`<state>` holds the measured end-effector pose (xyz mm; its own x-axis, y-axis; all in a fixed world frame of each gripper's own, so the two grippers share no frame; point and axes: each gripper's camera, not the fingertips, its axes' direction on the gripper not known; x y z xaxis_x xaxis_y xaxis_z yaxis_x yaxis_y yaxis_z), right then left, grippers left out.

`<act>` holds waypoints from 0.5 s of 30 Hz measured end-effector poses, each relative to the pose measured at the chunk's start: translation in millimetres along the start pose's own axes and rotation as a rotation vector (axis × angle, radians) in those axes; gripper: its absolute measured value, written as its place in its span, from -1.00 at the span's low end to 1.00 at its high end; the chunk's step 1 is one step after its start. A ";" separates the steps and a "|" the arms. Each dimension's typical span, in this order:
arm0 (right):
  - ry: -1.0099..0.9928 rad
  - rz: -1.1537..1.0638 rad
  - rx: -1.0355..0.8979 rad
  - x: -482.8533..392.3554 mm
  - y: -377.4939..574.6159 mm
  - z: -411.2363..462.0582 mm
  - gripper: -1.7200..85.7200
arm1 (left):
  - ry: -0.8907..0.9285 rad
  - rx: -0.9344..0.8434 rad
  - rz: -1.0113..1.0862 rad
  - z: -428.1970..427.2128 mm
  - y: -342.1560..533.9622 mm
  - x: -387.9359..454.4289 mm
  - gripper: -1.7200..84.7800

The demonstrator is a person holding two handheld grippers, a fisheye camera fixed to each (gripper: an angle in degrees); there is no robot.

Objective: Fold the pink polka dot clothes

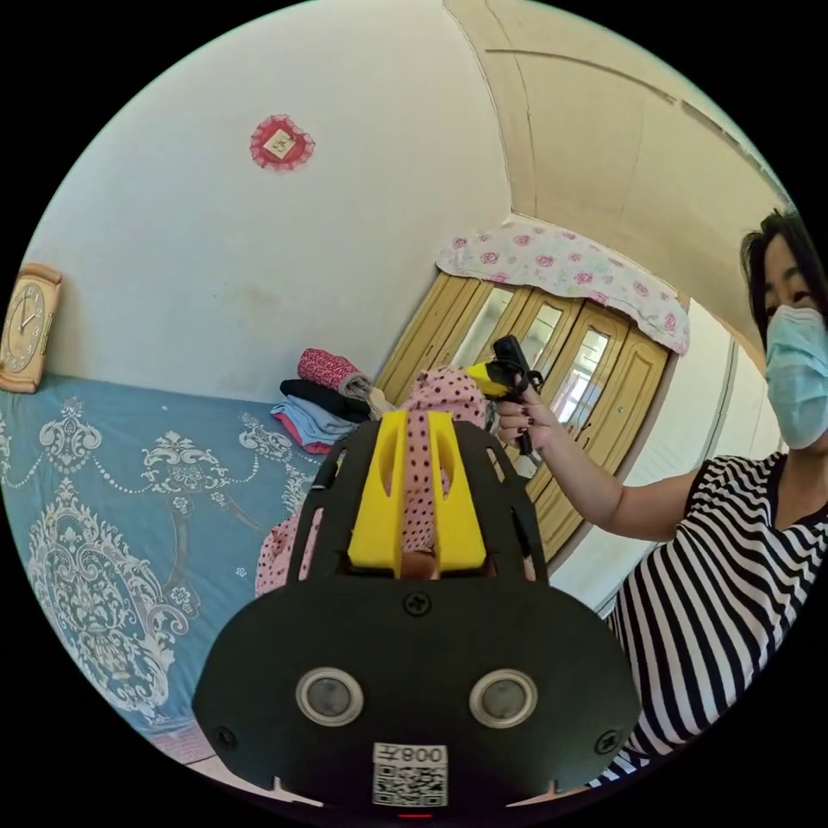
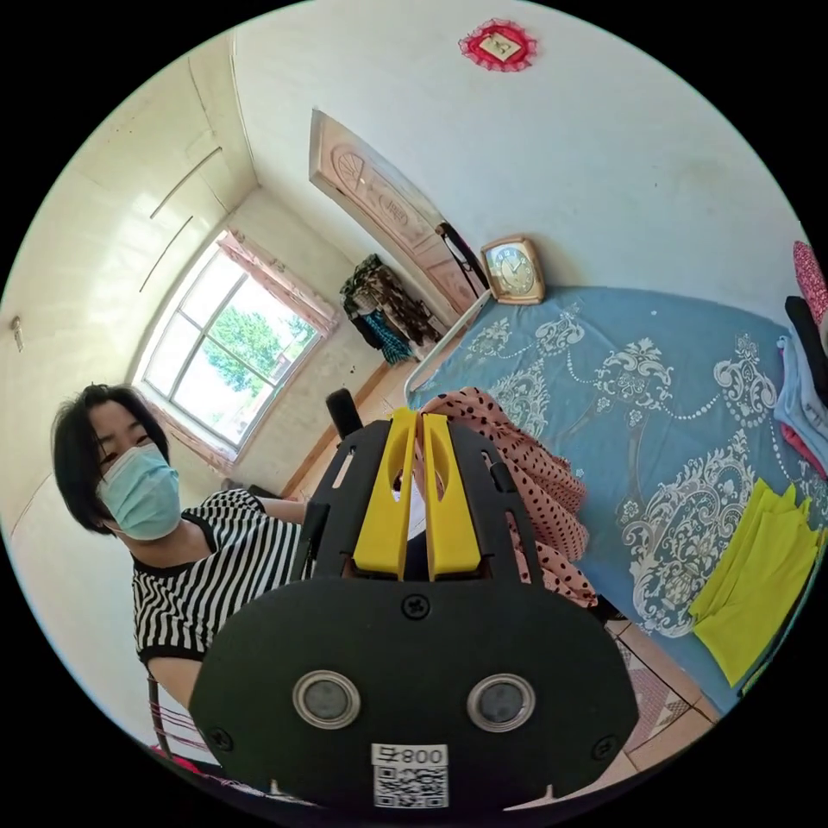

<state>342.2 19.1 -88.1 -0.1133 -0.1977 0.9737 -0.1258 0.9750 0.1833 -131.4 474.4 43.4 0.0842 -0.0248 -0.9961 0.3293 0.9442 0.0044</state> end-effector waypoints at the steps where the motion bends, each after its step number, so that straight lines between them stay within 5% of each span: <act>1: 0.007 -0.001 -0.017 4.4 1.5 5.7 -0.94 | -0.004 -0.011 0.010 0.0 -0.2 4.9 -0.78; 6: -0.001 -0.008 -0.096 49.1 18.6 38.1 -0.94 | 0.059 -0.160 0.087 7.2 7.1 40.3 -0.83; 15: -0.116 0.056 -0.058 158.9 58.7 48.0 -0.95 | 0.040 -0.151 0.068 -47.7 27.5 86.5 -0.95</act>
<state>269.6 40.0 70.8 -0.2318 -0.1502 0.9611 -0.0593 0.9884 0.1401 -159.9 513.9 -46.9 0.0625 0.0513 -0.9967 0.1789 0.9819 0.0618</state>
